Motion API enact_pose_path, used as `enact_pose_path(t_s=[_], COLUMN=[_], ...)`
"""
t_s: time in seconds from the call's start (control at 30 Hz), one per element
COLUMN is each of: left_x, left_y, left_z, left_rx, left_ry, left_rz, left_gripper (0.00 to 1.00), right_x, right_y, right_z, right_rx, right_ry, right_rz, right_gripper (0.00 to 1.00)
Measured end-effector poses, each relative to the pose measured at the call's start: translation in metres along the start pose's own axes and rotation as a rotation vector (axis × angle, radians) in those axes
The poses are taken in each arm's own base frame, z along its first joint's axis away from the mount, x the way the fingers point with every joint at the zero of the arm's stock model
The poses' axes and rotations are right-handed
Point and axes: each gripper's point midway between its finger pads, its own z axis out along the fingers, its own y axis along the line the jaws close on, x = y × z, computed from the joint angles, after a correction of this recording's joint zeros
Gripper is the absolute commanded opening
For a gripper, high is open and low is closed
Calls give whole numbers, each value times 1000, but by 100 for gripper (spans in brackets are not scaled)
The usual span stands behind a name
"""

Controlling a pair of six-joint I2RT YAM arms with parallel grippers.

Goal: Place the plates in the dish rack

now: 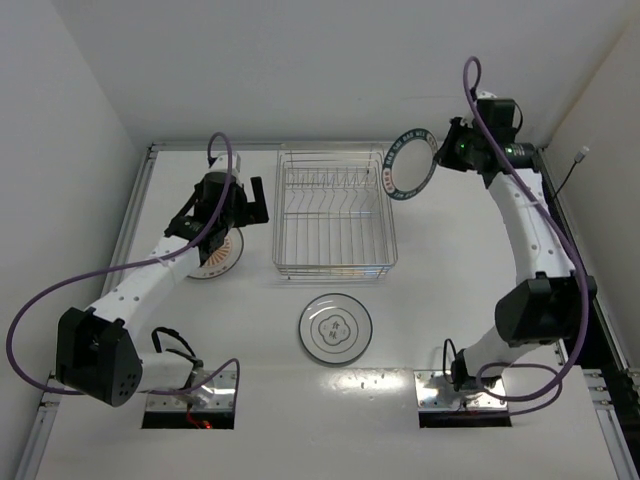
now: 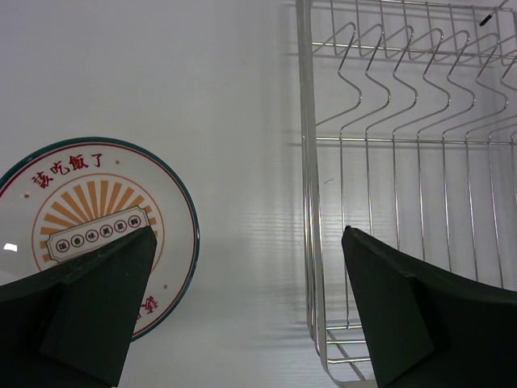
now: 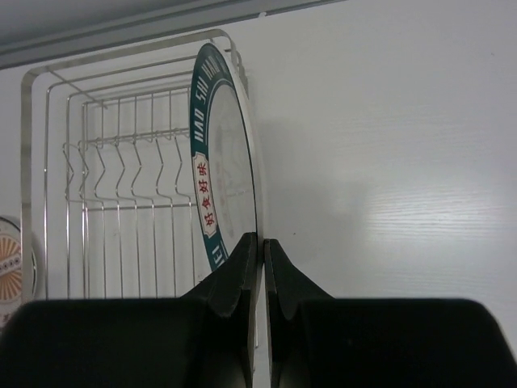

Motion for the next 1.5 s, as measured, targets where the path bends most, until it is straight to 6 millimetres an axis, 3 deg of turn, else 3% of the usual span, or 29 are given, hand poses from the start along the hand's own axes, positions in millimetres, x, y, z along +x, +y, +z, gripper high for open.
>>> enact_pose_path(t_s=[0.33, 0.63, 0.97, 1.23, 1.33, 1.5], left_x=[2, 2, 2, -2, -2, 12], left_y=[0, 1, 1, 2, 3, 7], left_z=[2, 2, 2, 2, 2, 0], left_rx=[-3, -6, -9, -18, -18, -21], left_ry=[7, 6, 5, -5, -7, 30], left_rz=[2, 2, 2, 1, 3, -5], left_gripper=[100, 100, 100, 100, 100, 100], right_x=[16, 25, 27, 52, 66, 92], right_y=[33, 36, 60, 82, 85, 88], right_z=[56, 74, 97, 111, 113, 114], right_rx=[37, 143, 183, 181, 168, 126], right_ry=[62, 62, 52, 83, 114, 192], right_rz=[-140, -230, -308, -356, -354, -327], right_gripper=[0, 0, 0, 0, 5, 6])
